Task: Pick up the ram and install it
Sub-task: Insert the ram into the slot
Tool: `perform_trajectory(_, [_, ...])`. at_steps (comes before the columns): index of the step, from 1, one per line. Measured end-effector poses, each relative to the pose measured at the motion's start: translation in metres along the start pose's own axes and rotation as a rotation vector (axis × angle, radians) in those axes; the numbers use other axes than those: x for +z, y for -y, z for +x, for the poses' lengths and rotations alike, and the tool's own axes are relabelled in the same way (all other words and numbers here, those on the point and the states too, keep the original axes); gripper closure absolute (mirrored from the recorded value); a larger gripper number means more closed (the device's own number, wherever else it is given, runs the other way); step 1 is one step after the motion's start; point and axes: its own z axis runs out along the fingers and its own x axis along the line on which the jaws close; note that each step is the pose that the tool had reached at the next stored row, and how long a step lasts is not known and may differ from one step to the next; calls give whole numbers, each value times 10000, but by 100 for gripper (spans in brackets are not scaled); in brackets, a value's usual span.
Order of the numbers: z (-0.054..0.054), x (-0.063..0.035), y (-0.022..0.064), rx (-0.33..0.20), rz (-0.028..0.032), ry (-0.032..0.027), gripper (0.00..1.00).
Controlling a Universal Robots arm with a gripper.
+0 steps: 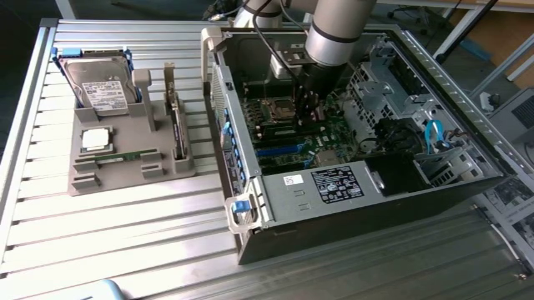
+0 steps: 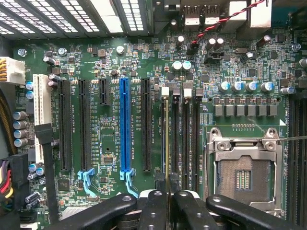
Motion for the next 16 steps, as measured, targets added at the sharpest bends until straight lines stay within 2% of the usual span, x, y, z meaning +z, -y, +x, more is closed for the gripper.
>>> perform_trajectory(1, [0,0,0,0,-1,0,81])
perform_trajectory(2, [0,0,0,0,-1,0,81])
perform_trajectory(3, [0,0,0,0,-1,0,74])
perform_trajectory(16, [2,-47,0,0,0,-10,74])
